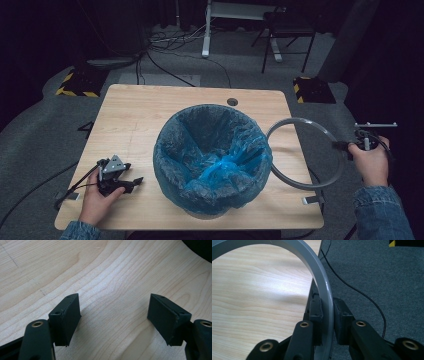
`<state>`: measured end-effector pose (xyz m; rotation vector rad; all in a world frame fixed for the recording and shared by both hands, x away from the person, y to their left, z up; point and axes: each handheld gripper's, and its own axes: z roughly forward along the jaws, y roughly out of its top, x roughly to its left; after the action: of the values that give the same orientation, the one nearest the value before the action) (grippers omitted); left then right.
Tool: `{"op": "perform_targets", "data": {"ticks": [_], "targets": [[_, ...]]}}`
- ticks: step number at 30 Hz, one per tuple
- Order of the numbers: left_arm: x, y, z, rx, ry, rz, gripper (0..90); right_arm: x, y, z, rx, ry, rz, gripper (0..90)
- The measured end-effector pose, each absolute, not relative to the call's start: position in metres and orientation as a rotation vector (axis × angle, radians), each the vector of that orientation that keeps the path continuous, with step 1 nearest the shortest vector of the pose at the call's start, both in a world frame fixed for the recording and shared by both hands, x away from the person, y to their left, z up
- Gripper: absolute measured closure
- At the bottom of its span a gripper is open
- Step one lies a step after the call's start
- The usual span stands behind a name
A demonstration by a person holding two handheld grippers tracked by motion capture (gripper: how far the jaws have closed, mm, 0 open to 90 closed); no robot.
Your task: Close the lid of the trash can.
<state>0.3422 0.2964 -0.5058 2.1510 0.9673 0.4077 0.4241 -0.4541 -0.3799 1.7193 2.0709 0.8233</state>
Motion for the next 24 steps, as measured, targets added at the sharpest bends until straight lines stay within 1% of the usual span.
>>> {"op": "perform_targets", "data": {"ticks": [13,24], "targets": [[0.342,0.296,-0.506,2.151,0.968,0.407,26.3,0.421,-0.455,-0.334,1.686,2.069,0.867,79.2],[0.342,0.296,-0.506,2.152,0.965,0.410,26.3,0.418,-0.455,-0.303,1.646,2.044,0.878,79.2]]}}
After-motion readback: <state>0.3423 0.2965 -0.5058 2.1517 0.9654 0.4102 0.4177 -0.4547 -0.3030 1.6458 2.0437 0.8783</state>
